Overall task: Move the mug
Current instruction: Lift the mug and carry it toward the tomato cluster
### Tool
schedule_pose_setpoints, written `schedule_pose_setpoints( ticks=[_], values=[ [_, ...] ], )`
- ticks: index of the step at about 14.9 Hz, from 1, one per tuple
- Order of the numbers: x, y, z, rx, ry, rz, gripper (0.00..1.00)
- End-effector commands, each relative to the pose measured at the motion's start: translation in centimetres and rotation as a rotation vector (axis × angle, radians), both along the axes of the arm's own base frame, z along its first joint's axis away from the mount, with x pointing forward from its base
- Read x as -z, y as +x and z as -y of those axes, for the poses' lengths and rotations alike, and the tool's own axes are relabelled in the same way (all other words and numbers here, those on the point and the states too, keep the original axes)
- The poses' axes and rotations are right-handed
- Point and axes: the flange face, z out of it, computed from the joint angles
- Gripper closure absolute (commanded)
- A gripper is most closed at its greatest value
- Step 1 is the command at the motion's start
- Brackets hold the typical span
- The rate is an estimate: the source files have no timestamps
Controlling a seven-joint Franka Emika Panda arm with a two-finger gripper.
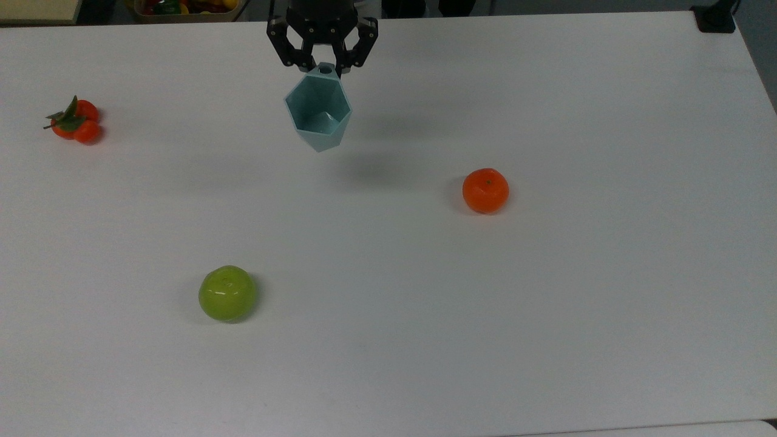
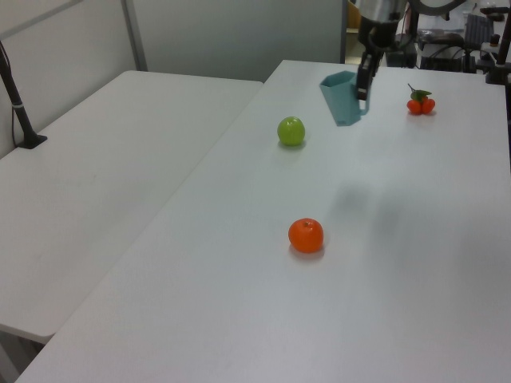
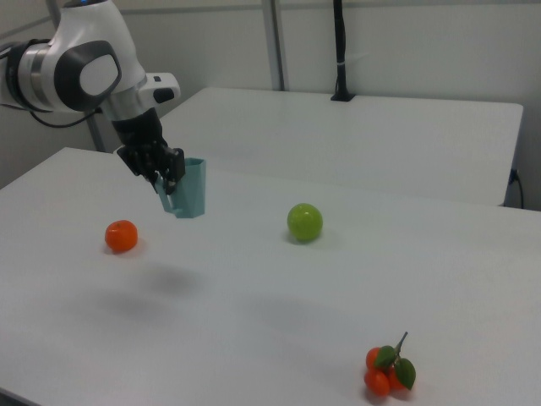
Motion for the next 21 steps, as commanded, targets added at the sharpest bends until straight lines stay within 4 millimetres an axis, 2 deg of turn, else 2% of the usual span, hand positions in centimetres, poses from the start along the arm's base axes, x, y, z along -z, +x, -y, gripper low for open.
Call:
schedule_pose_setpoints(
  ticks=[1, 4, 7, 11, 13, 18, 21],
  values=[
    [0.4, -5.1, 2.0, -0.094, 0.001, -0.053, 0.94],
    [2.8, -8.7, 2.9, -0.169, -0.007, -0.105, 0.94],
    [5.9, -10.3, 3.8, -0.212, -0.005, -0.162, 0.94],
    [10.5, -11.3, 4.6, -0.248, -0.002, -0.156, 0.94],
    [12.0, -11.6, 5.4, -0.259, 0.000, -0.136, 0.94],
    [14.7, -12.1, 6.7, -0.274, 0.000, -0.092, 0.94],
    [15.5, -12.2, 6.9, -0.286, -0.002, -0.073, 0.94]
  ],
)
